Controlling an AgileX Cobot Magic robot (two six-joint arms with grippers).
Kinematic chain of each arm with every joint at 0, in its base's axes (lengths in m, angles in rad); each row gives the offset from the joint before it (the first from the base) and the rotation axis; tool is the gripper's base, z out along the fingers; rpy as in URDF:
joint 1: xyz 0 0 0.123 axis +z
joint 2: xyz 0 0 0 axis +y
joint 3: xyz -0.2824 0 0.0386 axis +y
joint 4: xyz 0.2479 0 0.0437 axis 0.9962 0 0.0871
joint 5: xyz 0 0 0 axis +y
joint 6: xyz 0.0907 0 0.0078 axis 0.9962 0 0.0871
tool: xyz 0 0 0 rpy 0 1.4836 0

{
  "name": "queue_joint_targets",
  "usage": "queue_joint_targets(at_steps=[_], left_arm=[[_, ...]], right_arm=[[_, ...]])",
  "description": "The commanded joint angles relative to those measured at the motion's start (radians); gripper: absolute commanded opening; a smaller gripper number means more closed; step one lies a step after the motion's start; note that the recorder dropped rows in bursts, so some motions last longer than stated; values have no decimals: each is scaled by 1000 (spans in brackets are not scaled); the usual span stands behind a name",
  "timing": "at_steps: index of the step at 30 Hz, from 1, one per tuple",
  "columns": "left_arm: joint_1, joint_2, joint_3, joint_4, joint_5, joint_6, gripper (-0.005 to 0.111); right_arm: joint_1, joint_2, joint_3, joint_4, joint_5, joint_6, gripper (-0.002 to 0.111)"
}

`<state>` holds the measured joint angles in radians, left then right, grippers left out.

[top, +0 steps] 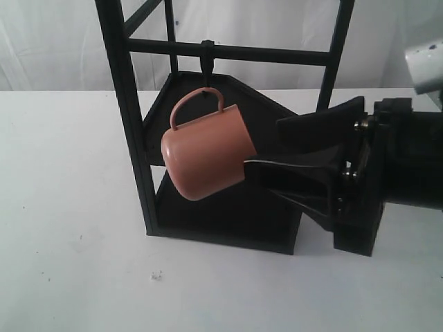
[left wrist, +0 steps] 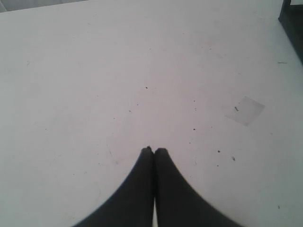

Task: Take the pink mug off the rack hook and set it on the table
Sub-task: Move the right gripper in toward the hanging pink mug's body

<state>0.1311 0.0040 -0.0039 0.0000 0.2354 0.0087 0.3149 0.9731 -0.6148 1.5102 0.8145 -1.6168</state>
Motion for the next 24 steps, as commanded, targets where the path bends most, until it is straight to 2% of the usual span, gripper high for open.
queue_joint_targets(at_steps=[1, 9, 19, 24], left_arm=[[-3, -4, 4, 0, -2, -9, 0], [-3, -4, 4, 0, -2, -9, 0], [-3, -4, 4, 0, -2, -9, 0], [-3, -4, 4, 0, -2, -9, 0]], right_arm=[[3, 56, -5, 57, 17, -140, 65], [3, 136, -5, 87, 29, -143, 65], [3, 228, -5, 91, 127, -181, 65], [46, 278, -5, 109, 118, -188, 65]])
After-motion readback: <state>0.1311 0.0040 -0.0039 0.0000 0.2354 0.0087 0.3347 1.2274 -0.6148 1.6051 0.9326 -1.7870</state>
